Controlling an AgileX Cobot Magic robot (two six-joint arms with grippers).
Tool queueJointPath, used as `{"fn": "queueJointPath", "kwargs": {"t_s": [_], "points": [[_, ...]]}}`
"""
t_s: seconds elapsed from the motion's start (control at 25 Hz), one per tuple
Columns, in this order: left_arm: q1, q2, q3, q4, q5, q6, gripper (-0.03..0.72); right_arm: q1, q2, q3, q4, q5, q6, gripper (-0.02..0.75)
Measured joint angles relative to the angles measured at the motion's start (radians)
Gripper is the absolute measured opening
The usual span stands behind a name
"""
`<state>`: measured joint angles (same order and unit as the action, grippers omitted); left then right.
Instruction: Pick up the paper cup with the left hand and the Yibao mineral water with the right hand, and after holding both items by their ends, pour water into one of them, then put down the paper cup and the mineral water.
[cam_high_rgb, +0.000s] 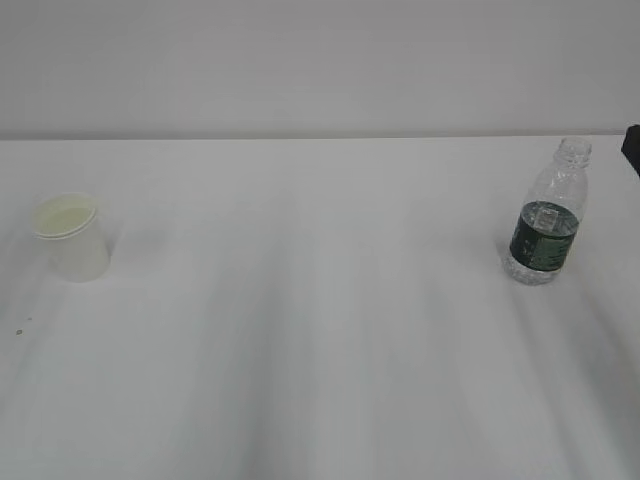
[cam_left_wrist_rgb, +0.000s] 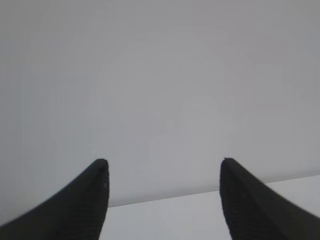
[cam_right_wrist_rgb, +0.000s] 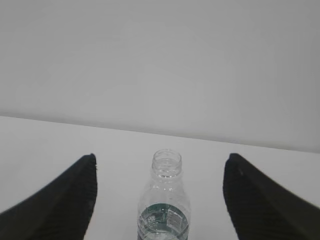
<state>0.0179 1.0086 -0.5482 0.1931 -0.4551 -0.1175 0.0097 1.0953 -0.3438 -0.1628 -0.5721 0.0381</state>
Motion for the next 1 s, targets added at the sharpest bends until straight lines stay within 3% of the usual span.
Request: {"fn": "queueJointPath", "kwargs": {"t_s": [1.0], "points": [[0.000, -0.321, 0.001, -0.014, 0.417, -0.051, 0.499, 0.000, -0.496, -0.025, -0.084, 0.504, 0.044, 0.592]]}}
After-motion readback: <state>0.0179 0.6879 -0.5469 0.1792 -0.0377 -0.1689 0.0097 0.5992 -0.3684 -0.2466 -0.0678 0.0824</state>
